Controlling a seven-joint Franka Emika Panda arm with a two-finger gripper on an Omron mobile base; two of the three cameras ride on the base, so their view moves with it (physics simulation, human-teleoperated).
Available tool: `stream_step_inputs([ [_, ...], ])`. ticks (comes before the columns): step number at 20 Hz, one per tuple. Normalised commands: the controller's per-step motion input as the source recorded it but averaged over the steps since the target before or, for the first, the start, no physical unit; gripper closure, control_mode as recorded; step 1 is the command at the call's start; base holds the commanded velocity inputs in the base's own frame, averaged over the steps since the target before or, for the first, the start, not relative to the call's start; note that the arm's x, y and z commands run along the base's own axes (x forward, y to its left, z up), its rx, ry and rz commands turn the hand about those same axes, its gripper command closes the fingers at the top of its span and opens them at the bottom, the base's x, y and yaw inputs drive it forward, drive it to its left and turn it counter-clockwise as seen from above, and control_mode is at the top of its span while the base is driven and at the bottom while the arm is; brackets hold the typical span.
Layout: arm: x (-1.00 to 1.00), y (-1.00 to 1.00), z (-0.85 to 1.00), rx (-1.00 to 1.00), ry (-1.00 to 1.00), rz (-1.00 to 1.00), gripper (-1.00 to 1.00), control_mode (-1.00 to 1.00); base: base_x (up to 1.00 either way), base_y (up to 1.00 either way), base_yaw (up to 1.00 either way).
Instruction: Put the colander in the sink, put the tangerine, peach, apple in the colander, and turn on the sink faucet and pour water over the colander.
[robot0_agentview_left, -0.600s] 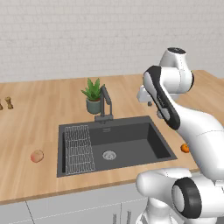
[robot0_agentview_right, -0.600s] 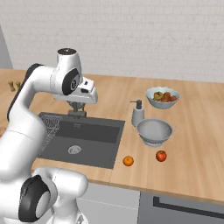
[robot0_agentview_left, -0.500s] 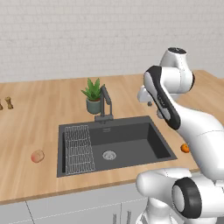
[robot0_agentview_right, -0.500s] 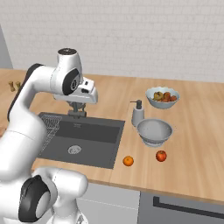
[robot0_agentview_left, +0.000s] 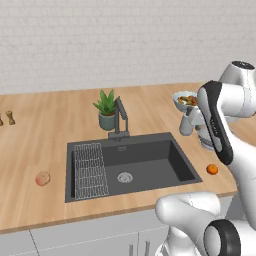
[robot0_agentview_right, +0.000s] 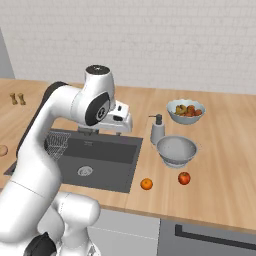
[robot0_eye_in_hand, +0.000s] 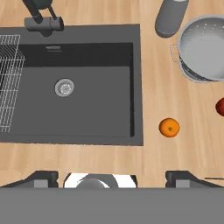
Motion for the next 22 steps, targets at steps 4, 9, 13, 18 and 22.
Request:
stream_step_inputs([
  [4, -0.06, -0.64, -0.26, -0.05, -0.07, -0.05, -1.00, -1.00, 0.00, 0.00, 0.00],
  [9, 0.08, -0.37, -0.33, -0.13, -0.12, 0.00, -1.00, -1.00, 0.00, 0.00, 0.00],
  [13, 0.50, -0.27, -0.21, -0.08, -0.06, 0.00, -1.00, -1.00, 0.00, 0.00, 0.00],
  [18, 0.54, -0.26, -0.13, 0.00, -0.01, -0.01, -1.00, -1.00, 0.00, 0.00, 0.00],
  [22, 0.54, -0.28, -0.05, 0.00, 0.05, -0.05, -1.00, -1.00, 0.00, 0.00, 0.00],
])
